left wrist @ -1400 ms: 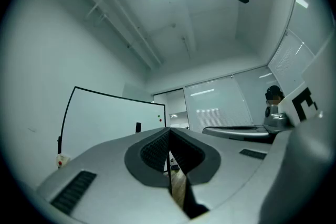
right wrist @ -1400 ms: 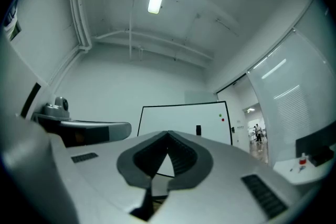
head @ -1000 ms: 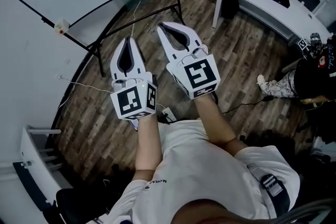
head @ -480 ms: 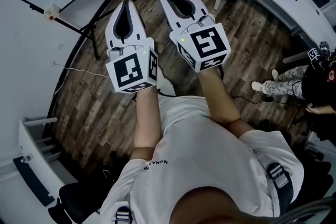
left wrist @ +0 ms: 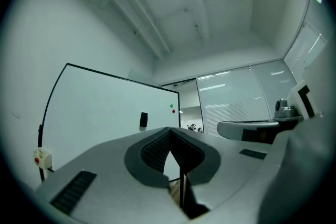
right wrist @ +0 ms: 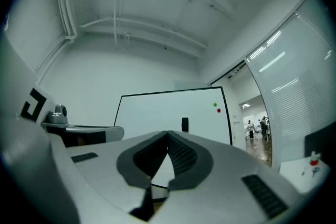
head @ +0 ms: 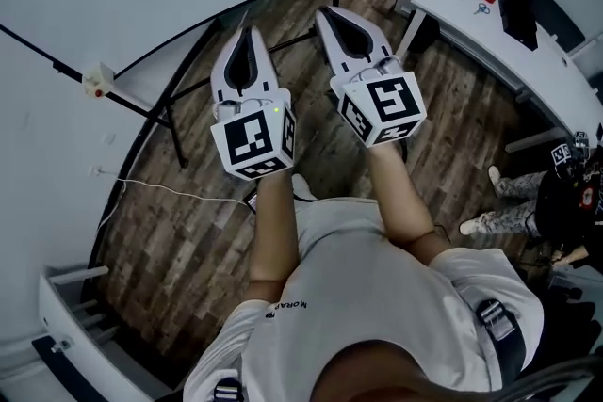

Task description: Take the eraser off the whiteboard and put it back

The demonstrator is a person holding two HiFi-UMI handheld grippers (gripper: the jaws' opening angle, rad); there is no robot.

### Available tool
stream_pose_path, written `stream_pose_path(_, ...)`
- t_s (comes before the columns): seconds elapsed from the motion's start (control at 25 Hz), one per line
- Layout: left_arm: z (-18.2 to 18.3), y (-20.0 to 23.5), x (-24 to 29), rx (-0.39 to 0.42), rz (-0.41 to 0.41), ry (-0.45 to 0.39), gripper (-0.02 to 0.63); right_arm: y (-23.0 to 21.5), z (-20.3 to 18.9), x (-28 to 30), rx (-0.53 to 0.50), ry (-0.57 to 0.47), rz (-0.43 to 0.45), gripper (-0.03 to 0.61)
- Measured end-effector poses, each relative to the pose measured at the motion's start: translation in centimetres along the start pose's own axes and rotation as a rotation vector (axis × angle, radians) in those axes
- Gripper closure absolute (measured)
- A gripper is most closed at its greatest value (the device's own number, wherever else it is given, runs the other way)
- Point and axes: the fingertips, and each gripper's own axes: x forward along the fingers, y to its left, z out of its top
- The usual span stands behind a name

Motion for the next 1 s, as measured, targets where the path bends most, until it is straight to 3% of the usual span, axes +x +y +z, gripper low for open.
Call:
stream_pose_path(0.16,-1.2,4.1,4.2,0.006,-0.03,0.018,0.614,-0.5,-1.2,5.6,0.002,0.0,-0.054,0.566)
stream_pose_path(0.44,-3.6,8.0,8.7,-0.006,-0.043,0.049,0.614,-0.4,-3.5,11.6,0.016,0.025,-0.059,0.566)
stream_pose_path(0.76,-4.1,7.8,16.4,0.015,-0.005,0.019,0.614,-5.1,-3.8,17.1,-0.011,-0.009,-0.02,0.566)
stream_pose_path(1.0,-5.3,7.4,23.0,0.031,0.064,0.024,0.614,-9.5,-4.8,21.5,0.035,-0.031,0.047,0.566)
